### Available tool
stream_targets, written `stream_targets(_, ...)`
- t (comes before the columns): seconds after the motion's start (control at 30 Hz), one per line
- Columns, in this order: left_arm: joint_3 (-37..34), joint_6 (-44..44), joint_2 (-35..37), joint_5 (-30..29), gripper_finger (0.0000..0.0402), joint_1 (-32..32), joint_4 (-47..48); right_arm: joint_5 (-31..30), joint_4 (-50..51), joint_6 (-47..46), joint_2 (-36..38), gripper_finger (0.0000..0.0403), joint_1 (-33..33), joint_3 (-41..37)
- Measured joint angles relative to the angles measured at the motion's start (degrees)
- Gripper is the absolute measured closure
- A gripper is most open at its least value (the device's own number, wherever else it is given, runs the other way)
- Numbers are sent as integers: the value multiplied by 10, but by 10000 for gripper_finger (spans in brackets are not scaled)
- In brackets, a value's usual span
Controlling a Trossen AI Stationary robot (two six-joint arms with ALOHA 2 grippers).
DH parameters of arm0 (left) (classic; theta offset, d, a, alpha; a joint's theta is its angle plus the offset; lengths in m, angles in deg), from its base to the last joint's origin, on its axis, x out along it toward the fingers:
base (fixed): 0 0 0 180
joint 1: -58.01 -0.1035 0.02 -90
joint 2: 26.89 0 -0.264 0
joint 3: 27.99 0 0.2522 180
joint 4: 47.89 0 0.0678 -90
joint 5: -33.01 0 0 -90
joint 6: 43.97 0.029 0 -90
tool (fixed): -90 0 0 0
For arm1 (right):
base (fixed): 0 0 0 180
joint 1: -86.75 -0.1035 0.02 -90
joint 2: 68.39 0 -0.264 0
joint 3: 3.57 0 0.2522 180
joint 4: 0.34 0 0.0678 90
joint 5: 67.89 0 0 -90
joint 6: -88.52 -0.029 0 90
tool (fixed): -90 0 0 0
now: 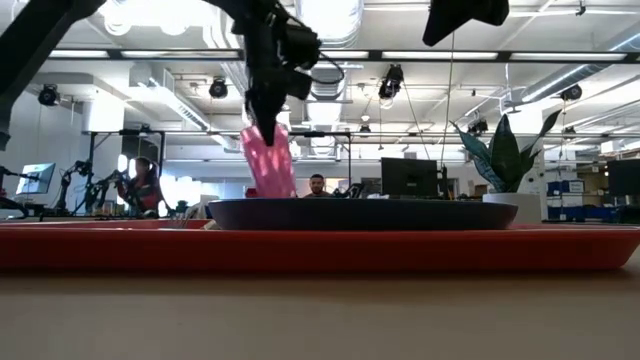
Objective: Pick and place plate/cup/fork/spoon on tray
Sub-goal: Put the red glass on the orange serving tray to the top right of the blue plate
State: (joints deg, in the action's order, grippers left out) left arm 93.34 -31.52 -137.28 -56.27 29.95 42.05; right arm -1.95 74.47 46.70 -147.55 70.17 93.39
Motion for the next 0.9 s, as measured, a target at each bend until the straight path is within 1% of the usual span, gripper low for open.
stream_targets(0.17,48,2,-22,7,401,16,-8,0,0,5,0,394,-1,0)
stream_targets(0.37,85,7,-62,7,401,19,-7,0,0,5,0,394,-1,0)
stream_targets(0.53,91,17,-85,7,401,20,-1,1,0,5,0,394,-1,0)
stream_targets(0.9,89,20,-94,7,402,25,-2,0,-1,4,0,394,-7,0)
